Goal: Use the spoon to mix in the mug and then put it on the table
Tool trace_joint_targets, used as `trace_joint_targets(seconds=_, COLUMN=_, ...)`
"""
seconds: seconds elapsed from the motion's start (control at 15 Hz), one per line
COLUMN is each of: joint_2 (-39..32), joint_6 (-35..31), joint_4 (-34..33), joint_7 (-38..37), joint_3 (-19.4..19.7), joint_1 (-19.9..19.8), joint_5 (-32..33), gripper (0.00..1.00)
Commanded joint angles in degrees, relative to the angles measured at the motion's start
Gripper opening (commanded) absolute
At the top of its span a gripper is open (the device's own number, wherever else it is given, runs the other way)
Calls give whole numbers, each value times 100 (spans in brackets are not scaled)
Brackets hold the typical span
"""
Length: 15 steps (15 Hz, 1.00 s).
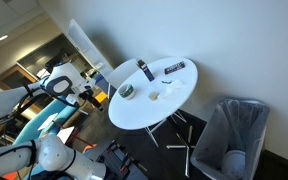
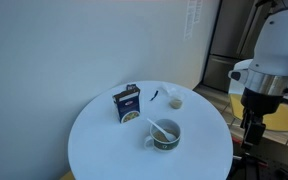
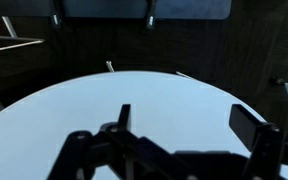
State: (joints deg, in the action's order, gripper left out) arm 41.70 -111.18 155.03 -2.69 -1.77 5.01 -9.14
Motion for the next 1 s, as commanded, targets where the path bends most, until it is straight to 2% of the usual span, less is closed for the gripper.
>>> trace_joint_targets(seconds=0.0, joint_2=0, joint_6=16, joint_4=-10, joint_7=23, joint_3=-34, joint_1=-41, joint_5=-22, gripper=100)
trace_joint_targets(seconds=0.07, joint_2=0, joint_6=16, joint_4=-10, joint_7=23, joint_3=-34, joint_1=-41, joint_5=-22, gripper=100)
trace_joint_targets(seconds=0.27, joint_2=-294, joint_6=-1252, joint_4=-165, joint_7=-23, joint_3=-26, joint_1=-96, joint_5=-130, gripper=100)
trace_joint_targets(seconds=0.47, joint_2=-822, joint_6=-2081, joint_4=-570, joint_7=116, joint_3=82, joint_1=-58, joint_5=-87, gripper=100)
trace_joint_targets(seconds=0.73, joint_2=-1892, joint_6=-2532, joint_4=-1430, joint_7=585, joint_3=350, joint_1=95, joint_5=-143, gripper=100)
trace_joint_targets(seconds=0.93, joint_2=-2675, joint_6=-2726, joint_4=-2048, joint_7=834, joint_3=337, joint_1=22, joint_5=-4, gripper=100)
